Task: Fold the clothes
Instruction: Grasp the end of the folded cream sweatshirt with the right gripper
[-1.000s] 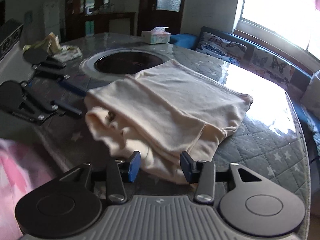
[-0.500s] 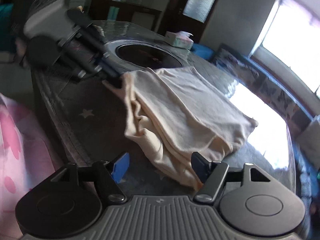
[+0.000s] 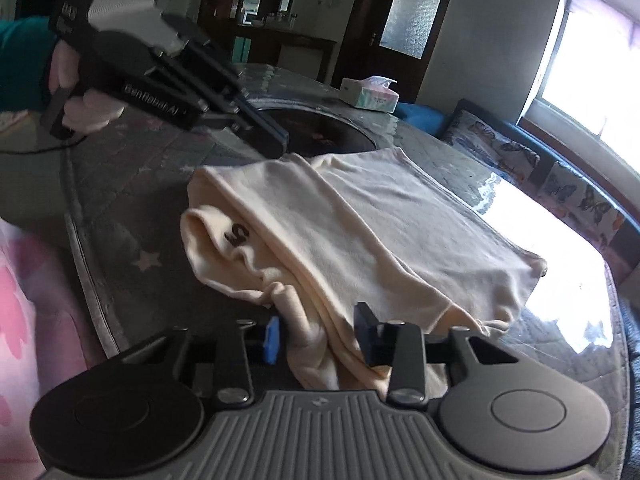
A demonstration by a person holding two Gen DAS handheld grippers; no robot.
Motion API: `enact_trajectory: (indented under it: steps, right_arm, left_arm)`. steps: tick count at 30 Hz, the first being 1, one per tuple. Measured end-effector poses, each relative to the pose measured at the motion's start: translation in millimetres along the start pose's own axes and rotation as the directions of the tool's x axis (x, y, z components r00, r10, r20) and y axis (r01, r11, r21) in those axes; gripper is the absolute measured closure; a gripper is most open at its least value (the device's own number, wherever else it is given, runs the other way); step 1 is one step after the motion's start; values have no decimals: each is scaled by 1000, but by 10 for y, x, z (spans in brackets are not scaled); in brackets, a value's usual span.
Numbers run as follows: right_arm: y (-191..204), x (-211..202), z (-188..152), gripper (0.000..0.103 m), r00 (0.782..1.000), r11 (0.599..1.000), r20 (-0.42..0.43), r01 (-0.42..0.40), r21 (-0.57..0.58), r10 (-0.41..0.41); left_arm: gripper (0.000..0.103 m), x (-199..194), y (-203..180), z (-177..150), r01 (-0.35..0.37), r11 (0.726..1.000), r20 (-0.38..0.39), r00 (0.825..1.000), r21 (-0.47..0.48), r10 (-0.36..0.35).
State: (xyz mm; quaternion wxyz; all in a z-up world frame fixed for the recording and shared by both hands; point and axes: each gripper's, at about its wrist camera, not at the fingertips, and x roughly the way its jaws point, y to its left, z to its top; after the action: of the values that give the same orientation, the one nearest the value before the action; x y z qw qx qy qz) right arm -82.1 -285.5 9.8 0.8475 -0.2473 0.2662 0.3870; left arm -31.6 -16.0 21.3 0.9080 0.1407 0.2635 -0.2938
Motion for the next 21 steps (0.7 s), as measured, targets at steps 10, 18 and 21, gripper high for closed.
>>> enact_trajectory:
  steps: [10,18,21]
  right_arm:
    - [-217,-72,122,94,998,986,21,-57,157,54]
    - [-232,-81,148,95,998,983,26,-56,176,52]
    - [-213,-96,139,94,998,984,27,-56,168,52]
  left_arm:
    - [59,-245,-283,-311,66,988,-40,997,138,-61]
    - [74,53,-515,-349,-2,975,-17,1000,220,6]
    - [92,121,-489,-301,-19,978,-4,1000,209,21]
